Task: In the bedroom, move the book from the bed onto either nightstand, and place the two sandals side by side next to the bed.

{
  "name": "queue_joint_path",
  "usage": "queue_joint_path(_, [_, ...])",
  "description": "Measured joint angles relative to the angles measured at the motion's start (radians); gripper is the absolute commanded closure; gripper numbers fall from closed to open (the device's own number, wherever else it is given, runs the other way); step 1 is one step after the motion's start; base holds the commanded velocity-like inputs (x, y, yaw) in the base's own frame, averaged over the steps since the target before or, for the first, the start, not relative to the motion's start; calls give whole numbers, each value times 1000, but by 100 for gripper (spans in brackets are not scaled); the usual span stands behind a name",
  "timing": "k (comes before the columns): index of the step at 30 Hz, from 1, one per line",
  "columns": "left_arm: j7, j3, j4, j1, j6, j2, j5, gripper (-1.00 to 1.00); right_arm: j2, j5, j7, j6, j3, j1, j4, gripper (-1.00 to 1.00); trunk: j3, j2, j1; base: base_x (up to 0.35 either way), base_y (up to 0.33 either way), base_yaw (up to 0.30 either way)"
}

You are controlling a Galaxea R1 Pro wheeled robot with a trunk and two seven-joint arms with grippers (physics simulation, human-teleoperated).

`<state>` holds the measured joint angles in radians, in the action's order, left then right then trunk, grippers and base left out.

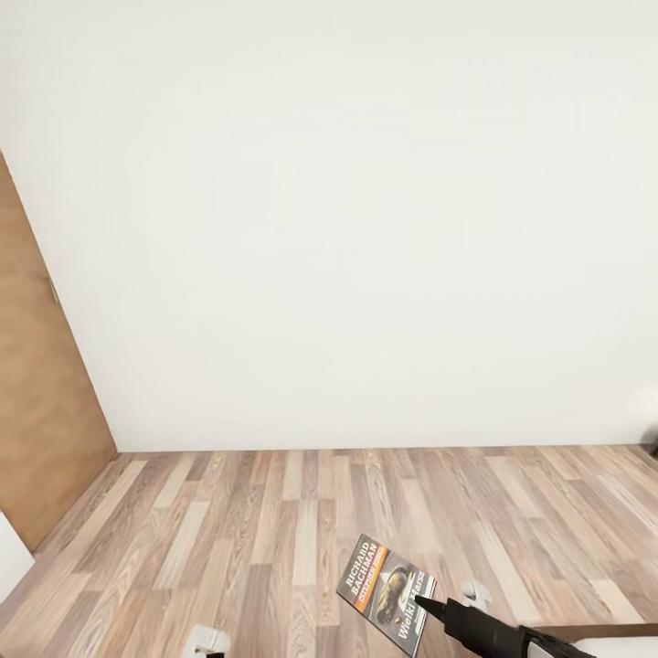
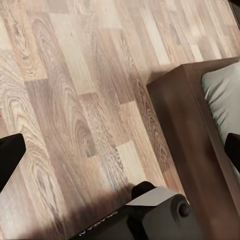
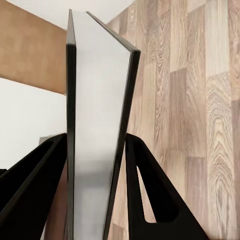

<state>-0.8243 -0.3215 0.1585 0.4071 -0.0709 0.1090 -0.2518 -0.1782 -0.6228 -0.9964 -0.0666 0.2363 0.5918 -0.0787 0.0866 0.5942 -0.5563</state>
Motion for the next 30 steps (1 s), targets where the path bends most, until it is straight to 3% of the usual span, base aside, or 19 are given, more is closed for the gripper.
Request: queue_joint_path(30, [0, 0, 0, 0, 0, -3, 0, -100, 0, 1, 0, 0, 0, 0, 0, 100, 0, 0, 0, 319, 0, 0])
